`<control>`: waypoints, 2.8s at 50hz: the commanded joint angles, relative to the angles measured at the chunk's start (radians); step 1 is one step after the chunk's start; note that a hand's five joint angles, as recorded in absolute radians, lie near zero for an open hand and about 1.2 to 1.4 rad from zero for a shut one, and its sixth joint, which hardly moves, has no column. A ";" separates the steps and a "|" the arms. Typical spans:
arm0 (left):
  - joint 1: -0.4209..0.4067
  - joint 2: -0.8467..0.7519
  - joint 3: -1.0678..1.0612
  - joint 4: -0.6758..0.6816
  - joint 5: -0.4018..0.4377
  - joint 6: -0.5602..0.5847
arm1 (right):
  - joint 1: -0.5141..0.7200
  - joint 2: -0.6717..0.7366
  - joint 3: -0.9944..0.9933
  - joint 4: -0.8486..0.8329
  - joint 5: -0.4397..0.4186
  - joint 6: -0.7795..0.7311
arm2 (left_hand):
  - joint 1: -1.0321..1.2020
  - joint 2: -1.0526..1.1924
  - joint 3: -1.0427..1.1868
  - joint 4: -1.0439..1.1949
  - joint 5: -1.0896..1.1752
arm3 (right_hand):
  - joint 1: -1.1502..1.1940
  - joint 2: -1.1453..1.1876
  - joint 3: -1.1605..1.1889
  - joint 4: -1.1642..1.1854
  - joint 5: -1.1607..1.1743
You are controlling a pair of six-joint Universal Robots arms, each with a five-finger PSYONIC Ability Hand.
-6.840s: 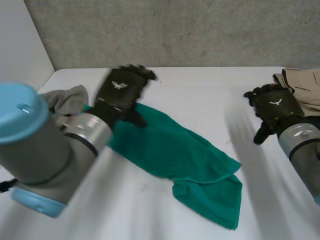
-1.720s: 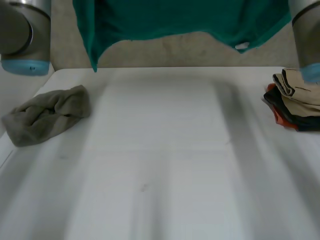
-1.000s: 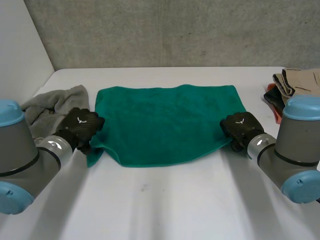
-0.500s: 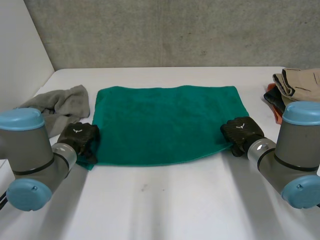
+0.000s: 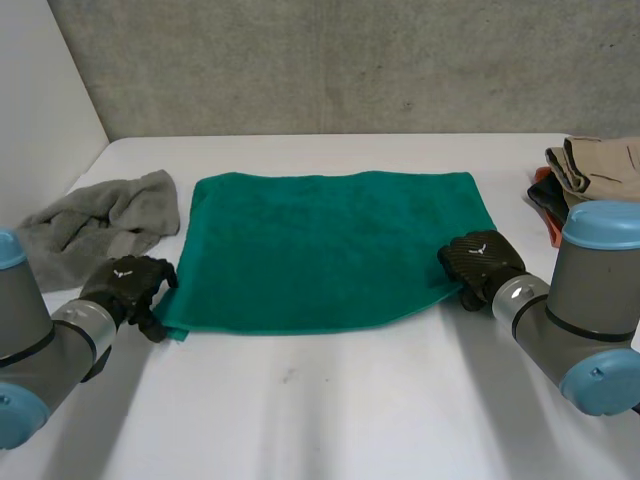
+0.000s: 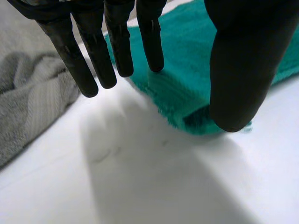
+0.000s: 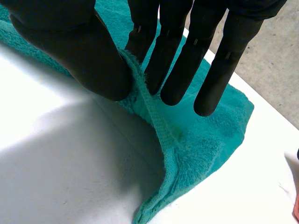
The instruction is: Fold the laundry.
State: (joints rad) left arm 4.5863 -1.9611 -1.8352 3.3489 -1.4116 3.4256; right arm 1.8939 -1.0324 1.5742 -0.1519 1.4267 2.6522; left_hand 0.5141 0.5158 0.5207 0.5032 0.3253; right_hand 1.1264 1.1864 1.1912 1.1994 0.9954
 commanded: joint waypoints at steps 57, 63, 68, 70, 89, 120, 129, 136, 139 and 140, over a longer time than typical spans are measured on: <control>-0.155 -0.216 0.981 0.432 -0.135 0.193 | -0.064 0.046 -0.913 -0.041 0.139 -0.046 | 0.882 0.880 0.876 0.893 0.896 | 0.270 0.210 0.205 0.197 0.226; -0.152 -0.170 0.985 0.477 -0.184 0.135 | -0.062 -0.012 -0.862 -0.164 0.135 -0.012 | 0.882 0.880 0.876 0.893 0.896 | 0.270 0.210 0.205 0.197 0.226; -0.142 -0.177 0.897 0.412 -0.185 0.130 | -0.065 -0.011 -0.809 -0.140 0.132 -0.014 | 0.882 0.880 0.876 0.893 0.896 | 0.270 0.210 0.205 0.197 0.226; -0.142 -0.173 0.819 0.399 -0.182 0.130 | -0.065 -0.005 -0.772 -0.114 0.117 -0.012 | 0.882 0.880 0.876 0.893 0.896 | 0.270 0.210 0.205 0.197 0.226; -0.133 0.009 0.023 0.209 -0.038 0.294 | -0.148 0.134 -0.297 0.333 0.004 -0.215 | 0.882 0.880 0.876 0.893 0.896 | 0.270 0.210 0.205 0.197 0.226; -0.107 -0.079 0.269 0.036 -0.039 0.498 | -0.125 0.092 -0.311 0.250 0.156 -0.477 | 0.882 0.880 0.876 0.893 0.896 | 0.270 0.210 0.205 0.197 0.226; -0.176 -0.321 0.559 0.103 -0.112 0.500 | -0.114 0.259 -0.508 0.071 0.159 -0.485 | 0.882 0.880 0.876 0.893 0.896 | 0.270 0.210 0.205 0.197 0.226; -0.205 -0.446 0.726 0.099 -0.148 0.500 | -0.113 0.394 -0.657 0.051 0.164 -0.479 | 0.882 0.880 0.876 0.893 0.896 | 0.155 0.095 0.090 0.082 0.111; -0.227 -0.456 0.757 0.104 -0.153 0.495 | -0.096 0.434 -0.723 0.045 0.182 -0.472 | -0.340 -0.341 -0.346 -0.329 -0.325 | -0.952 -1.012 -1.017 -1.025 -0.995; -0.233 -0.458 0.758 0.107 -0.150 0.491 | -0.092 0.439 -0.736 0.040 0.192 -0.469 | -0.252 -0.254 -0.259 -0.241 -0.238 | -0.952 -1.012 -1.017 -1.025 -0.995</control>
State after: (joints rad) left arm 4.3831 -2.3880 -1.1346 3.4538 -1.5532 3.9253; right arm 1.7835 -0.6607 0.9387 -0.1050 1.5929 2.1718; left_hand 0.9862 0.9994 1.0153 1.0181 0.8212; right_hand 0.7500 0.7941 0.8105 0.8186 0.6460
